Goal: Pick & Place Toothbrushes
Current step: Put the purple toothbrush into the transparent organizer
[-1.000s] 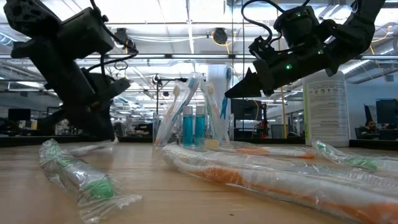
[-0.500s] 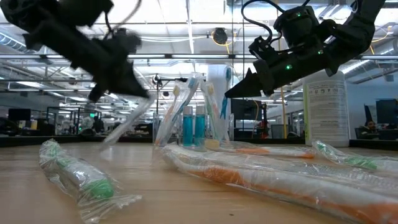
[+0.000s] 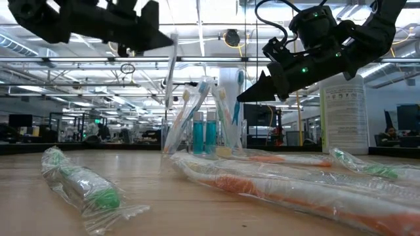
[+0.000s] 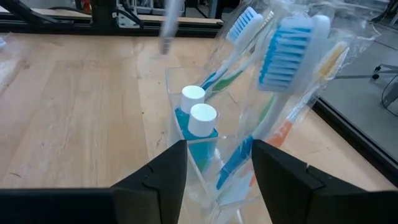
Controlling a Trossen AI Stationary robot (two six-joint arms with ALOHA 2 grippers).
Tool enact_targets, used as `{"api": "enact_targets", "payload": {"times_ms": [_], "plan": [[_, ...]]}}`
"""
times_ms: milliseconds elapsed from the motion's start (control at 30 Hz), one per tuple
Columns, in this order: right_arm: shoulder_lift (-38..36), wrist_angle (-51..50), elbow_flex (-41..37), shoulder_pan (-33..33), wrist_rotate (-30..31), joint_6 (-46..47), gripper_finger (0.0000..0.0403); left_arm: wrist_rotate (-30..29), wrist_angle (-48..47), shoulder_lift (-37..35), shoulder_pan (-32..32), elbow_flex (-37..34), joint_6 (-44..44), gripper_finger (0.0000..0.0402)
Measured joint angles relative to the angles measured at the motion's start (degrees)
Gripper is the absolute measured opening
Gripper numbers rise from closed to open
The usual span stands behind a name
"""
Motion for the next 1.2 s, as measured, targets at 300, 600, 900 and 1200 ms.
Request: {"api": "enact_targets", "payload": {"times_ms": [300, 600, 900, 1200], "plan": [[0.00, 0.49, 0.00, 0.00, -0.01, -0.44, 0.0171, 8.06, 0.76, 6.79, 7.58, 0.00, -5.82, 0.0003], [0.00, 0.45, 0.00, 0.00, -0.02, -0.44, 0.0171, 8.25, -2.45, 10.32, 6.74, 0.00, -5.97, 0.0008], [0.00, 0.41, 0.00, 0.00, -0.02, -0.26, 0.0171, 8.18, -12.33, 10.28, 4.30, 0.02, -8.13, 0.0015], [-0.65, -0.40, 0.00, 0.41, -0.02, -1.47, 0.0171, 8.17, -12.49, 10.28, 4.10, 0.02, -12.21, 0.0021]]}}
